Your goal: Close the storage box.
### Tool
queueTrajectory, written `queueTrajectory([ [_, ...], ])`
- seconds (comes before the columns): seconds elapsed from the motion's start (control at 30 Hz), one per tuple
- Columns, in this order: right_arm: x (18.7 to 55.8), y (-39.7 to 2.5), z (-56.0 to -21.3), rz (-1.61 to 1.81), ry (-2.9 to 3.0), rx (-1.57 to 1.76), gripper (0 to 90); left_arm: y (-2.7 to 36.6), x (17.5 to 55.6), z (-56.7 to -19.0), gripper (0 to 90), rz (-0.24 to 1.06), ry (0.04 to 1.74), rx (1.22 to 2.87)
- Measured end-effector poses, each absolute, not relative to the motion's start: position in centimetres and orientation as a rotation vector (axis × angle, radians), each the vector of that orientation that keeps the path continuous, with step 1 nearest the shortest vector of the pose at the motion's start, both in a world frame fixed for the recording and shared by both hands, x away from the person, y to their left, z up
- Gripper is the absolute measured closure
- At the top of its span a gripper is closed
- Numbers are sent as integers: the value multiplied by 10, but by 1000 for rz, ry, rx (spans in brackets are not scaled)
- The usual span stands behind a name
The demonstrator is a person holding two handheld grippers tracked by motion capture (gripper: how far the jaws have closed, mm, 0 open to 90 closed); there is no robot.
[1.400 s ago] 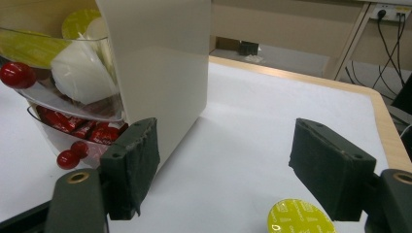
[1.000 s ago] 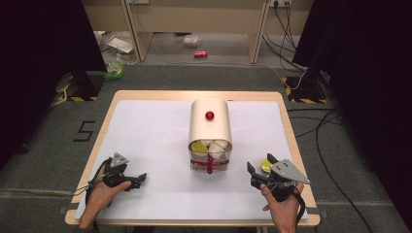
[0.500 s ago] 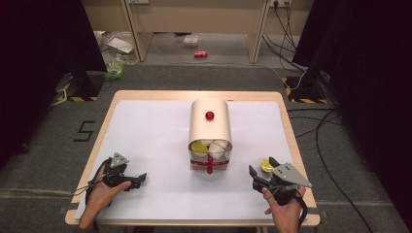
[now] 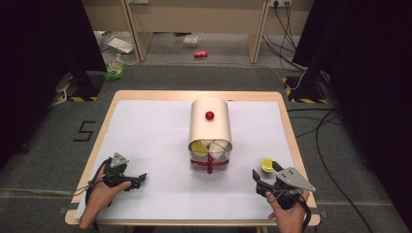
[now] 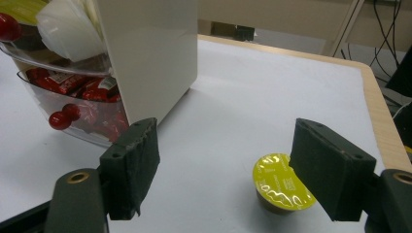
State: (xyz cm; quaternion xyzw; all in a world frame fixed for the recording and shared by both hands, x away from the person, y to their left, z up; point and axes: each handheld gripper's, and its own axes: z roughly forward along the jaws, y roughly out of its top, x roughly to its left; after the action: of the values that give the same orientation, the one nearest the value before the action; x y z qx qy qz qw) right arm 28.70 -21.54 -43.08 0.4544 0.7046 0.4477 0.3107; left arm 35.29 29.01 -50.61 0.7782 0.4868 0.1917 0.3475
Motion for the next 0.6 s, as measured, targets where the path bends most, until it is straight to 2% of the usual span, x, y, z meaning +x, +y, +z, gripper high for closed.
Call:
queueTrajectory([
  [0.47, 279, -225, -439, 1157, 1892, 1238, 156, 290, 353, -506, 0, 498, 1262, 2020],
  [0.6, 278, -227, -443, 1145, 1920, 1247, 155, 290, 353, -506, 0, 498, 1262, 2020],
])
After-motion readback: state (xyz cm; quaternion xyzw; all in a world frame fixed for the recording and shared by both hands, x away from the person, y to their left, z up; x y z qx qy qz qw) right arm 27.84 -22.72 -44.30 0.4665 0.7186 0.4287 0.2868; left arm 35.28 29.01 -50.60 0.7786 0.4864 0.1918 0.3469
